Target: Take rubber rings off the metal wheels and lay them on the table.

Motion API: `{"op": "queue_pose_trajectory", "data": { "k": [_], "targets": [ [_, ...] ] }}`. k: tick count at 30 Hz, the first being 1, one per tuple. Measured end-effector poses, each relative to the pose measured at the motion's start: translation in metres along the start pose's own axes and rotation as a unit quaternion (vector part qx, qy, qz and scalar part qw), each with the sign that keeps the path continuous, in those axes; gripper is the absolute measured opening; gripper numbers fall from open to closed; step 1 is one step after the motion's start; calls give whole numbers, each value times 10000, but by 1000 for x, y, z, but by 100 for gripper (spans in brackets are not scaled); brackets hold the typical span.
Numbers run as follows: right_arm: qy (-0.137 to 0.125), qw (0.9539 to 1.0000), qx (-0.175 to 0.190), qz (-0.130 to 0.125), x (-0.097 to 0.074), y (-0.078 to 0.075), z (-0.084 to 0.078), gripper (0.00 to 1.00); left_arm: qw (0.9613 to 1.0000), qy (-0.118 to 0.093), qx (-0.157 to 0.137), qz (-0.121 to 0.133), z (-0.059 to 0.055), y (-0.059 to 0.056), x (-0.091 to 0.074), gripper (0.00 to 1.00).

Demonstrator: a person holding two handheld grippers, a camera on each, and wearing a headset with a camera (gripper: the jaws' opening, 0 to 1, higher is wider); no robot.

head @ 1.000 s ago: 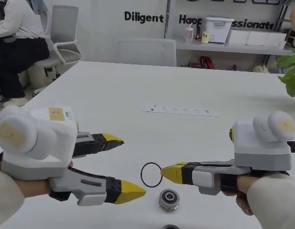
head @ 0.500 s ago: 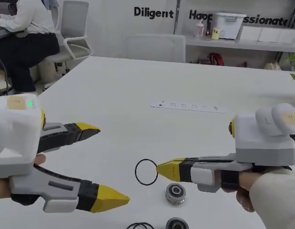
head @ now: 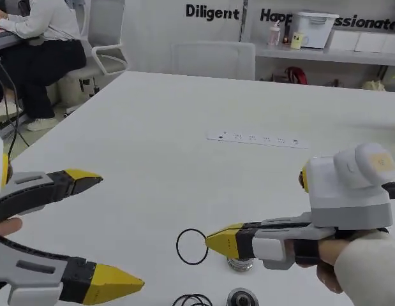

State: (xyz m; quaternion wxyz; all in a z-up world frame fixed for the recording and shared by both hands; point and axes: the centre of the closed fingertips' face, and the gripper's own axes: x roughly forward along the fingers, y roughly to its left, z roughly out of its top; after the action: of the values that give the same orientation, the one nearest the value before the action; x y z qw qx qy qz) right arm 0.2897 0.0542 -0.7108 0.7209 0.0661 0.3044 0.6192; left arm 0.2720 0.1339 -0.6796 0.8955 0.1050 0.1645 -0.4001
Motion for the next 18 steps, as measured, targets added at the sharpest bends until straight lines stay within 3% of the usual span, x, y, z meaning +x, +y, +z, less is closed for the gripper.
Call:
{"op": "queue_pose_trajectory", "data": {
  "k": [8,15,18],
  "targets": [
    [272,9996,67,100,6,0,-15,0,9994,210,-242,131,-27,-5,-5,100],
    [506,9985,140,137,10,-3,-27,0,9989,202,-416,102,-33,-13,-1,100],
    [738,9971,179,37,10,-8,-38,0,9986,181,-494,79,-34,-15,1,100]
  ]
}}
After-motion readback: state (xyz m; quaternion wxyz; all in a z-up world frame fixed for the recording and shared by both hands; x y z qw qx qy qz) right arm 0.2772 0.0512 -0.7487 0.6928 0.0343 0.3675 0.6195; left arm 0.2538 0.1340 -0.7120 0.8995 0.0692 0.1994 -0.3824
